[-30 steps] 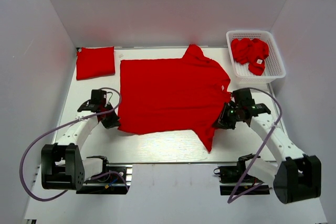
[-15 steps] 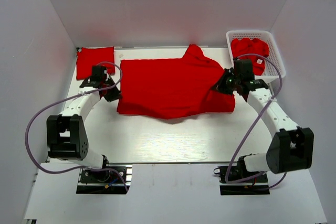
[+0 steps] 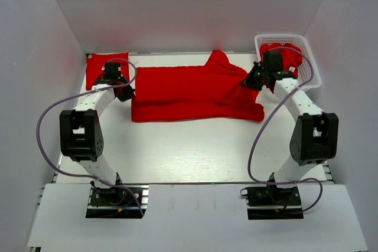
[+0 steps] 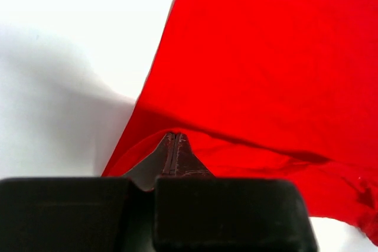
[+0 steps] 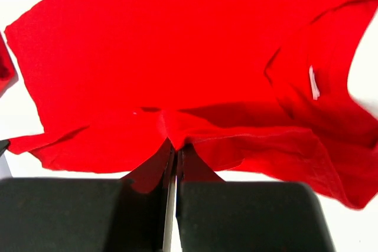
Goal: Fold and stack the t-shirts
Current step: Fold the flattened tshirt in 1/3 of the way
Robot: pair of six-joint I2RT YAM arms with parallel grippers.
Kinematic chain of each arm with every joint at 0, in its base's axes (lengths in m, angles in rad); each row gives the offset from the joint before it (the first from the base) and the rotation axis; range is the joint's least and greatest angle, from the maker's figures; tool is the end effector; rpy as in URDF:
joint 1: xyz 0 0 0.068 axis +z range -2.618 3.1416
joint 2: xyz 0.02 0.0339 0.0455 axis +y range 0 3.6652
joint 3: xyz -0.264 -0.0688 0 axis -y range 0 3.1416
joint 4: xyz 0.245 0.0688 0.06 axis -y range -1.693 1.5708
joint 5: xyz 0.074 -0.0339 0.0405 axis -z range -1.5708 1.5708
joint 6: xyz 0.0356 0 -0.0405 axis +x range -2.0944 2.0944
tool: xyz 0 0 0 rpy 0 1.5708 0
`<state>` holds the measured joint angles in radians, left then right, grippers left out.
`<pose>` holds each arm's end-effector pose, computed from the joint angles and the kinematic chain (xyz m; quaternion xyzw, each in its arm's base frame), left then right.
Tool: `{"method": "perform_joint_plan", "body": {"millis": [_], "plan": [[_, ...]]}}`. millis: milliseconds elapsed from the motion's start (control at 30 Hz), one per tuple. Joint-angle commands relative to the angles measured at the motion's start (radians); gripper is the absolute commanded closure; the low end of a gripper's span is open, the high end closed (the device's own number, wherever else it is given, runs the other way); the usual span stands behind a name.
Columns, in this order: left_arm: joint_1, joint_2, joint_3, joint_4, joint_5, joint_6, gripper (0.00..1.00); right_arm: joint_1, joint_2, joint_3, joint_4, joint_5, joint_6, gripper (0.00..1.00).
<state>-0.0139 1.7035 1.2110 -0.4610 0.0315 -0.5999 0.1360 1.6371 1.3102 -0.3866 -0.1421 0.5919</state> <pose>0.3626 -0.0062 0.2228 -0.2706 0.9134 -0.1061 0.2850 0.3673 0.0553 0.2836 0.1763 0.8904 0.2079 0.3645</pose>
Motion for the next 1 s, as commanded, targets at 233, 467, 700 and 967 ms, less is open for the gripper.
{"method": "perform_joint_plan", "body": {"millis": [233,467,700,967], "plan": [[0.008,0.083,0.067,0.044,-0.07,-0.014,1.0,-0.024,0.19,0.19,0.032,-0.022,-0.04,1.0],[0.008,0.165,0.102,0.12,-0.045,-0.003,1.0,-0.027,0.36,0.339,0.087,-0.048,-0.03,1.0],[0.008,0.239,0.222,0.055,-0.103,-0.003,0.0,-0.018,0.558,0.59,0.012,-0.087,-0.075,0.45],[-0.018,0.101,0.19,0.055,-0.124,0.025,0.0,0.0,0.422,0.416,-0.003,-0.126,-0.193,0.1]]}}
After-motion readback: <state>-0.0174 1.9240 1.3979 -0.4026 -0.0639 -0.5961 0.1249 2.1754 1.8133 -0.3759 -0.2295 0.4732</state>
